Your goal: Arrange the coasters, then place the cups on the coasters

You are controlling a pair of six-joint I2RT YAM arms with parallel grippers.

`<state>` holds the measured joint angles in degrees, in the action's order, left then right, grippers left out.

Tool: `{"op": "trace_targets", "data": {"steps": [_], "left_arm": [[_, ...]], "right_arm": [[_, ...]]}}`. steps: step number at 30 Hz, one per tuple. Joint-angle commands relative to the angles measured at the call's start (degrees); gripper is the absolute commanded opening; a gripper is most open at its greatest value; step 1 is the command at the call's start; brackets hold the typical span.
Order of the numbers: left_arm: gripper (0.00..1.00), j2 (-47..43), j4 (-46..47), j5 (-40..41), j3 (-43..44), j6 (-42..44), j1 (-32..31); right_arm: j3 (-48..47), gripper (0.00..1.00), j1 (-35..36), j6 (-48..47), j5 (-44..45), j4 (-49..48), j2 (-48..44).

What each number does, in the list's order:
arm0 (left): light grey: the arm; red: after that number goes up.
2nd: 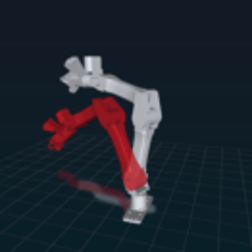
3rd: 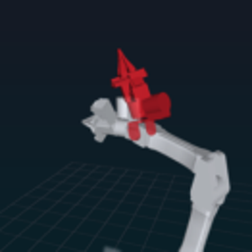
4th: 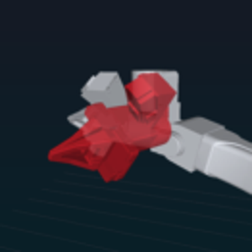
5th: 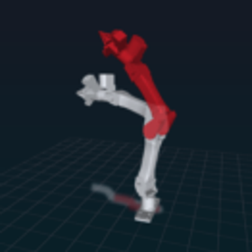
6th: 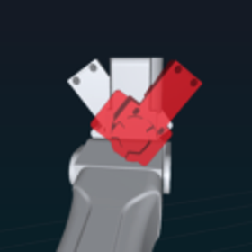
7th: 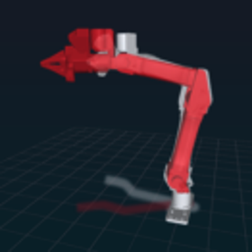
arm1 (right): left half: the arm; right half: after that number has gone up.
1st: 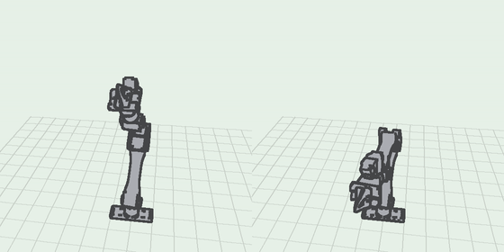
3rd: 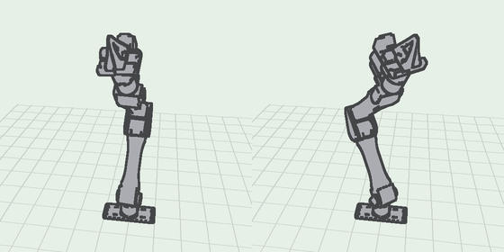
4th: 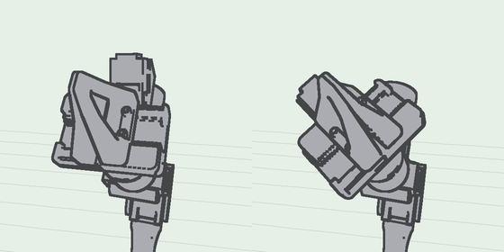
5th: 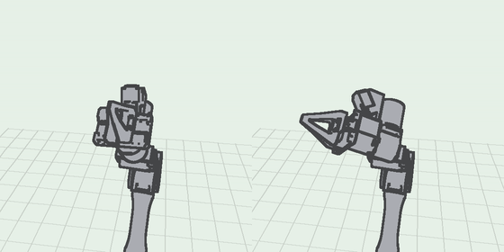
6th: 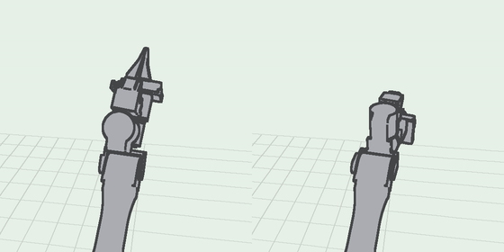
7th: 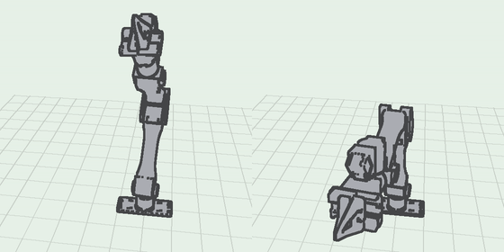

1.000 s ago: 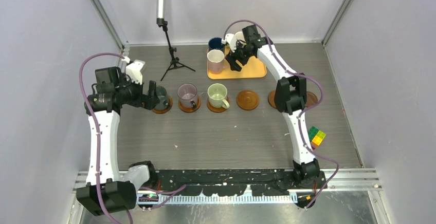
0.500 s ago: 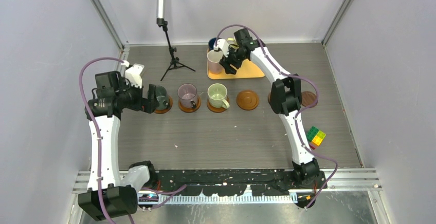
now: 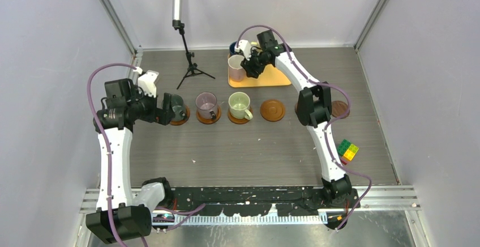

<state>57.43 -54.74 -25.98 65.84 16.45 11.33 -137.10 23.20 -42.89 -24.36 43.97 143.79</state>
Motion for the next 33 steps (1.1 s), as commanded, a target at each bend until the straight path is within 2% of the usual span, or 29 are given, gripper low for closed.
{"op": "trace_targets", "data": {"steps": [1,7,11,16,18,23,28,33], "left_arm": [[0.97,-0.69,-0.4,-0.01,0.84,0.24,0.33],[0.97,-0.17,-0.65,0.78,1.56,1.19,0.24],[0.97,0.3,-0.52,0.77,1.74,1.49,0.24],[0.96,1.38,0.1,0.32,1.95,1.69,0.22],[0.96,1.99,0.3,-0.18,2.05,1.5,0.24],[0.96,3.58,1.42,-1.07,2.35,0.61,0.25],[0.97,4.25,3.41,-3.87,2.15,-0.8,0.25],[0.97,5.11,6.4,-5.73,1.57,-3.05,0.19]], "right_arm": [[-3.11,0.54,0.77,3.03,-1.15,-3.82,0.47],[-3.2,0.48,0.85,3.42,-1.09,-4.11,1.03],[-3.03,0.37,0.87,3.09,-1.28,-3.45,0.43],[-2.74,0.09,0.47,6.97,-1.12,-3.06,-2.29],[-1.91,0.01,0.23,8.91,-1.23,-3.6,-4.21],[4.66,0.0,-0.89,16.43,-0.25,-10.11,-10.56],[7.94,0.0,-2.22,24.99,1.55,-11.99,-17.65],[24.03,0.0,-3.34,28.26,4.32,-20.92,-30.19]]}}
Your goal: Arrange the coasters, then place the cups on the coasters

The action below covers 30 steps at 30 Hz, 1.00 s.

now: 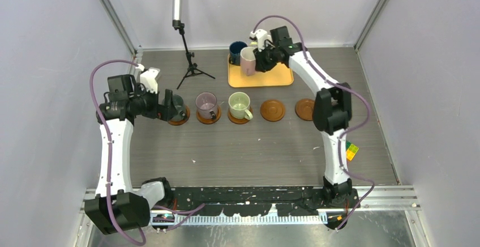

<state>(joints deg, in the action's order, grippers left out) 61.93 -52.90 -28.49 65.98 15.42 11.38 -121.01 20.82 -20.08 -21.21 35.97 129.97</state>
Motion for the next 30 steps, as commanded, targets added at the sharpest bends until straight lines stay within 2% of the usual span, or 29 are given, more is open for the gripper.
{"op": "trace_targets", "data": {"steps": [1,6,12,19,30], "left_arm": [[0.97,0.83,5.09,-3.31,1.62,-2.32,0.11],[0.97,1.7,7.09,-4.12,2.14,-3.86,0.06],[1.0,2.44,7.74,-5.25,2.11,-5.43,-0.14],[1.0,1.86,7.65,-5.25,1.48,-5.69,-0.51],[1.0,0.13,6.61,-3.02,0.41,-4.97,-0.64]], "right_arm": [[11.68,0.0,-1.02,5.57,1.74,-15.02,-18.88],[34.53,0.0,-1.27,5.82,4.19,-25.38,-33.43],[52.56,0.0,-1.36,5.58,1.73,-30.11,-45.89],[59.55,0.0,-1.68,5.99,2.22,-29.57,-49.82],[67.43,0.0,-2.14,1.55,2.14,-32.26,-52.36]]}}
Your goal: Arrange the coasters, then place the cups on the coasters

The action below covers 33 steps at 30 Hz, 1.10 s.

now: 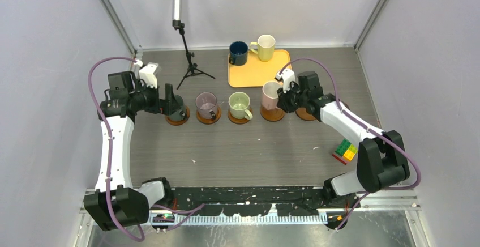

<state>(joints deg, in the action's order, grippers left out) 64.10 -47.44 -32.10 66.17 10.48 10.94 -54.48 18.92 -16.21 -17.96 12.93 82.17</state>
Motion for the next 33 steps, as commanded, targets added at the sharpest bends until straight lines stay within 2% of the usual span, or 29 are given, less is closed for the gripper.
{"op": "trace_targets", "data": {"steps": [1,16,31,33], "left_arm": [[1.0,-2.12,1.0,0.76,0.19,0.03,-0.17],[1.0,-1.41,-0.08,1.54,-0.12,-0.31,-0.61],[1.0,-0.55,-0.02,3.17,0.45,-1.77,-0.65],[1.0,-0.35,0.05,3.27,0.45,-1.78,-0.65]], "right_arm": [[1.62,0.0,-0.24,-2.91,-1.07,-9.58,-4.78],[2.17,0.0,-3.56,-4.1,-5.73,-10.01,-0.61],[2.42,0.0,-3.62,-4.92,-5.32,-9.16,2.76],[2.62,0.05,-3.62,-4.98,-5.37,-9.0,2.68]]}}
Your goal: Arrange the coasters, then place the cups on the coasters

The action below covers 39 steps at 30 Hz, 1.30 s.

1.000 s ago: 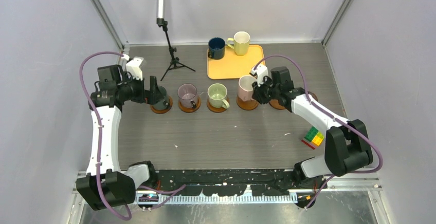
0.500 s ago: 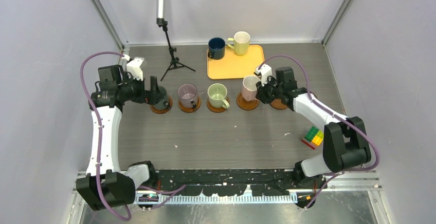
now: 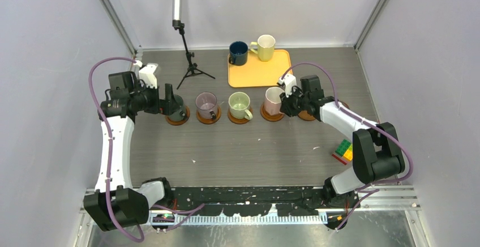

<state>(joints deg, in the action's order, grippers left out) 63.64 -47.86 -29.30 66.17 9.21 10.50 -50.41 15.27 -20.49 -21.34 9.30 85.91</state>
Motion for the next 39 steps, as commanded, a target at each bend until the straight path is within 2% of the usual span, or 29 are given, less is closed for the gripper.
{"op": "trace_targets", "data": {"steps": [1,6,8,16,29,39], "left_arm": [[1.0,0.24,0.48,0.49,0.49,-0.48,-0.14],[1.0,0.9,0.81,0.5,0.71,-0.53,-0.14],[1.0,1.19,1.16,0.47,0.65,-0.91,-0.13],[1.0,2.08,1.91,0.35,0.71,-0.97,-0.2],[1.0,2.94,2.37,-0.13,1.06,-0.6,-0.15],[1.0,2.82,2.42,-0.33,0.98,-0.72,-0.21]], "right_arm": [[-1.44,0.09,0.05,-0.78,-2.01,-5.17,-1.09],[-1.8,0.47,0.02,-1.33,-2.48,-3.15,-1.4],[-1.71,0.55,0.05,-1.7,-2.66,-2.77,-1.65],[-1.88,0.57,-0.04,-3.9,-4.04,2.09,-3.35],[-3.62,0.52,-0.69,-9.07,0.77,6.99,-2.78],[-5.16,0.52,-0.78,-10.21,2.16,8.02,-2.3]]}}
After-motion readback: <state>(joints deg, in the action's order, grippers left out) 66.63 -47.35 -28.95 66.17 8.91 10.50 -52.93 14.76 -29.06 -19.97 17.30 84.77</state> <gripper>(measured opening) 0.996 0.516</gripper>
